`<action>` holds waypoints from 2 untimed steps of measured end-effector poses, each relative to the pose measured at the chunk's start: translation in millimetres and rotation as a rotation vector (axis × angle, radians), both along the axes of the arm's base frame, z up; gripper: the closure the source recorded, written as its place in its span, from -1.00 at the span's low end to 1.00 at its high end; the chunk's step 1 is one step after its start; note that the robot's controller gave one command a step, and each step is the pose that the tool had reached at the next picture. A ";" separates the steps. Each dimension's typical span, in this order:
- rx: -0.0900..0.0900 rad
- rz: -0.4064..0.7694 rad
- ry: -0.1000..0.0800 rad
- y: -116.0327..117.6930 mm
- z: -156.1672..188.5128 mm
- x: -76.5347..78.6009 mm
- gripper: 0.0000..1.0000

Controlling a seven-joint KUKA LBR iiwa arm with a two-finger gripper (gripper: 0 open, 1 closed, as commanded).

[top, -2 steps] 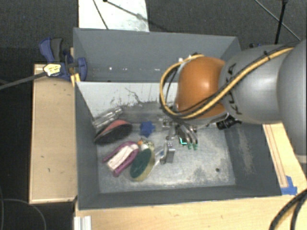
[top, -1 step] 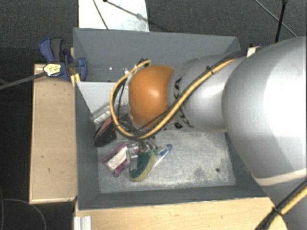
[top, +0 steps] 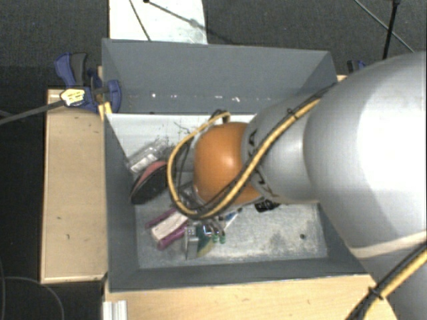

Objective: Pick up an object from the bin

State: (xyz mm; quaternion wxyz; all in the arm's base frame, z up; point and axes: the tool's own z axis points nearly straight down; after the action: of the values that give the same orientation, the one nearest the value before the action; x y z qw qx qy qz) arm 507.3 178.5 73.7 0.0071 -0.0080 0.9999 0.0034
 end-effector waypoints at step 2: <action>-0.003 0.044 0.003 24.1 151.6 12.3 1.00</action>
Offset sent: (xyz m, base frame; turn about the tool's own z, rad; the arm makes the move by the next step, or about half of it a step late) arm 0.0000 0.0000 0.0000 0.0000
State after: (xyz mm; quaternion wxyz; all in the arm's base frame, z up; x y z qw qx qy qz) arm 519.6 202.6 225.3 0.0057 -0.0302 0.9995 0.0022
